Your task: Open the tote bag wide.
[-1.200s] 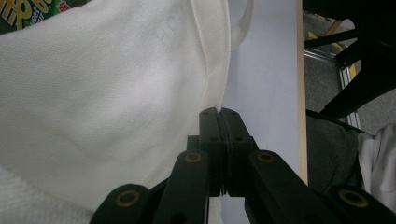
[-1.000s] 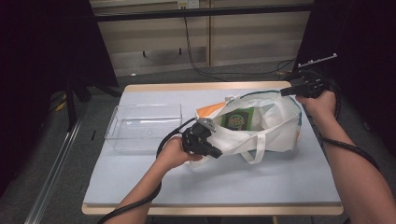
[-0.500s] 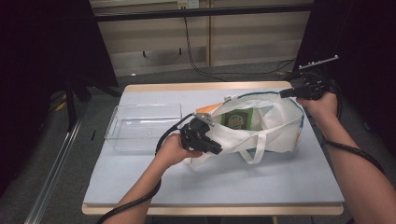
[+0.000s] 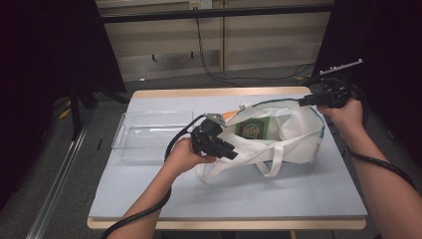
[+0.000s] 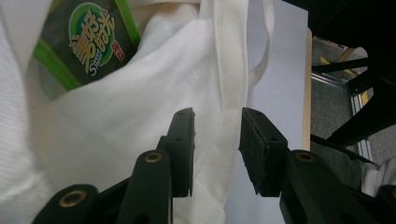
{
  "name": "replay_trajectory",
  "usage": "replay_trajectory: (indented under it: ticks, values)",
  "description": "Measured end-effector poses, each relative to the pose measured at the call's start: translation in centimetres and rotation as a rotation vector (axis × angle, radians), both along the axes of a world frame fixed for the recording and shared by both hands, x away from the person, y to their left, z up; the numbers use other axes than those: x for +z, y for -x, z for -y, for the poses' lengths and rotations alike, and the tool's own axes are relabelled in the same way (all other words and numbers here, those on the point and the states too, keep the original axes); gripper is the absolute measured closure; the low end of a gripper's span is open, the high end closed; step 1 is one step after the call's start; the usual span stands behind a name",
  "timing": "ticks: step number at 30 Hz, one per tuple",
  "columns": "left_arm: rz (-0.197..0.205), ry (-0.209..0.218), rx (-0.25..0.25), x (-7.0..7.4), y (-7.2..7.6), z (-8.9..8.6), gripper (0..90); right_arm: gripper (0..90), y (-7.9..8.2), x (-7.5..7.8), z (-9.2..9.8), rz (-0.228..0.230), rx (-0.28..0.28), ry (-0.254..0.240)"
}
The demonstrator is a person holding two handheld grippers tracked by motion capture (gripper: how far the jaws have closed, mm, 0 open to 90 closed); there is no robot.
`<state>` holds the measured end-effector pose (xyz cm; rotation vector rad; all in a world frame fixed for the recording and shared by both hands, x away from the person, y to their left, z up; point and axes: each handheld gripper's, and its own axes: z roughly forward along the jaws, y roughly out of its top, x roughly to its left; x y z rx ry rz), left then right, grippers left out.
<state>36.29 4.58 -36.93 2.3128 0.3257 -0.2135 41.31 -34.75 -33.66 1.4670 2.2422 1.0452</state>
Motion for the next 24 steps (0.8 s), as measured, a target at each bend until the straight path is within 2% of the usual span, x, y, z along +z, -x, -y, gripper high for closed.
replay_trajectory:
  ticks: [9,10,16,17,19,24]
  values:
    - [0.018,0.005,0.019,1.3,-0.2,0.1,63.0,54.1,0.7,0.5,-0.3,0.008,0.024,-0.013]
    - [0.021,0.002,0.019,1.5,-0.2,0.2,62.9,51.2,0.9,0.7,-0.5,0.014,0.027,-0.009]
    - [0.026,-0.001,0.030,2.0,-0.4,0.3,60.3,47.4,1.5,1.3,-1.0,0.022,0.058,0.007]
    - [0.015,0.003,0.033,2.0,-0.4,0.3,60.3,47.1,1.6,1.3,-1.0,0.022,0.061,0.009]
    - [0.024,-0.002,0.033,2.2,-0.5,0.4,59.8,45.0,1.8,1.4,-1.1,0.021,0.072,0.003]
    - [0.026,-0.001,0.052,2.9,-0.6,0.5,51.6,39.5,2.2,1.7,-1.3,0.028,0.081,0.009]
